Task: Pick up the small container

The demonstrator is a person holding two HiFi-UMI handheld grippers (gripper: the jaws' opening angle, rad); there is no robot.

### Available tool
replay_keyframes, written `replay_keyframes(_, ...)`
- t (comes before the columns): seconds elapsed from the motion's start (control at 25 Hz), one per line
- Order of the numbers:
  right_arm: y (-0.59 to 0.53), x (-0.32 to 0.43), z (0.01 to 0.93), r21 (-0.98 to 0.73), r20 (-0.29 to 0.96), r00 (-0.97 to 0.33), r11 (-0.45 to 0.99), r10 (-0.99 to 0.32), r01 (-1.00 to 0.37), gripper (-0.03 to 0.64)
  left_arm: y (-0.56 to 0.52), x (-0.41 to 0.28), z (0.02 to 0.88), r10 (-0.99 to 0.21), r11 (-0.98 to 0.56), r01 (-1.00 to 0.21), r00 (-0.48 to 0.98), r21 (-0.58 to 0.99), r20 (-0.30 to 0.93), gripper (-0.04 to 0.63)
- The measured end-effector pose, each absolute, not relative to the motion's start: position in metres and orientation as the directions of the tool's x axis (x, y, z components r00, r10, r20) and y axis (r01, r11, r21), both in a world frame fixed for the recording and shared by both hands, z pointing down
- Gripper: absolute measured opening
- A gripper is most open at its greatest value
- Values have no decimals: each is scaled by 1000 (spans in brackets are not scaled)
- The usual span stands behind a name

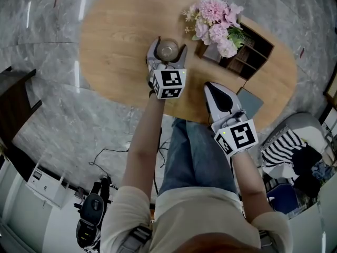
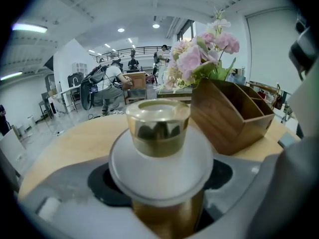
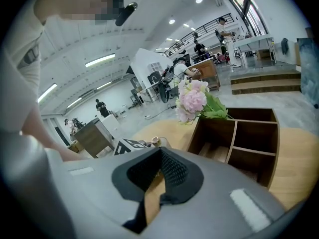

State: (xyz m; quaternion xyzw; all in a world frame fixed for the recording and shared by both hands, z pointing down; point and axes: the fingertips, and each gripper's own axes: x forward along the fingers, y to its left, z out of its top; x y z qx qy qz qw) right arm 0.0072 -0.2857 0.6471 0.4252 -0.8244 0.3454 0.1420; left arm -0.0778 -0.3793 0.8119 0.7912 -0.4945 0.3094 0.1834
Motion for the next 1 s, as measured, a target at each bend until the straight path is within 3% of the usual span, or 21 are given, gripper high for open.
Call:
replay_keyframes(0.08, -285, 8, 646, -449, 527, -597, 398, -606, -800, -2, -380, -79, 811, -668, -451, -892, 315, -30, 674, 353)
replay_keyframes(0.56, -281, 5, 625, -434, 504, -595, 412, -627, -801, -2, -354, -73, 793, -636, -483, -875, 369, 23, 678, 347)
replay_keyframes(1.0, -252, -3, 561, -400, 440, -579, 427, -686, -811, -2, -322, -78, 698, -682, -463, -885, 390, 49, 619, 347)
